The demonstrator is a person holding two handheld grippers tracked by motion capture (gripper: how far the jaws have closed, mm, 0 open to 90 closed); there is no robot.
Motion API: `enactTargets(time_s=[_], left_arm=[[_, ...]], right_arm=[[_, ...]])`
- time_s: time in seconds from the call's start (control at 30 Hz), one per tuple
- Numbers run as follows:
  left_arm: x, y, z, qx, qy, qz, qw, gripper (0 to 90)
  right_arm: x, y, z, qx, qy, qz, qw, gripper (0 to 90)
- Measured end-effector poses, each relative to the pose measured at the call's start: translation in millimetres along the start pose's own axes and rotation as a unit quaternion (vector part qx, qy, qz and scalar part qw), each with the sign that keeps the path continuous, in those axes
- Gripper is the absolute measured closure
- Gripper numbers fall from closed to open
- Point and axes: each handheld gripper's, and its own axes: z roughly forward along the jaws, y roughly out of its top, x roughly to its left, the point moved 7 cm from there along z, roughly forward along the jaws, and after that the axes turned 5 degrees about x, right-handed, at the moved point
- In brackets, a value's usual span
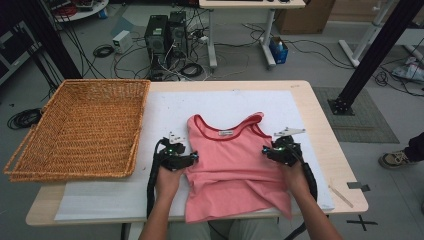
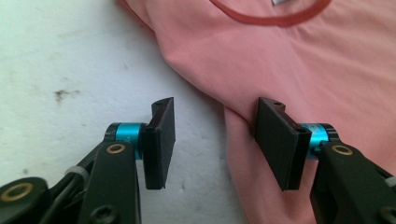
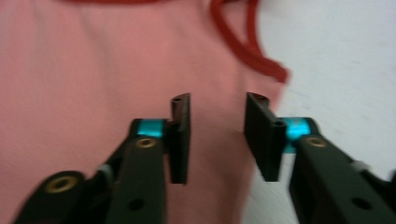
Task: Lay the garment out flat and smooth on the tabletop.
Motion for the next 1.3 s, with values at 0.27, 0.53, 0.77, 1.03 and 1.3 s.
enactTargets(time_s=[0.27,0.53,0.77,1.03,1.3], left_arm=[[6.1,5.1,-9.6,-0.028,0.007,-0.020,0.9994,47.9],[-7.9,9.6,6.6,-0.014,-0.022,-0.008,0.9996,48.3],[-23.6,12.2,23.9,0.005,-0.038,0.048,0.9981,81.0],[22.9,15.6,-6.9,-0.049,0.067,-0.015,0.9965,88.9],[40.5,17.1,-10.6,-0.075,0.103,-0.034,0.9913,88.3]], right_arm=[[-10.0,-0.8,-7.3,-0.019,-0.042,-0.007,0.9989,90.0],[-29.0,-11.5,-14.7,-0.026,-0.063,0.067,0.9955,68.5],[-50.8,-18.9,-28.7,-0.067,-0.062,0.131,0.9871,52.0],[-58.7,-19.1,-18.7,-0.056,-0.029,0.154,0.9861,57.5],[-34.7,6.8,10.6,-0.036,-0.007,0.101,0.9942,61.7]])
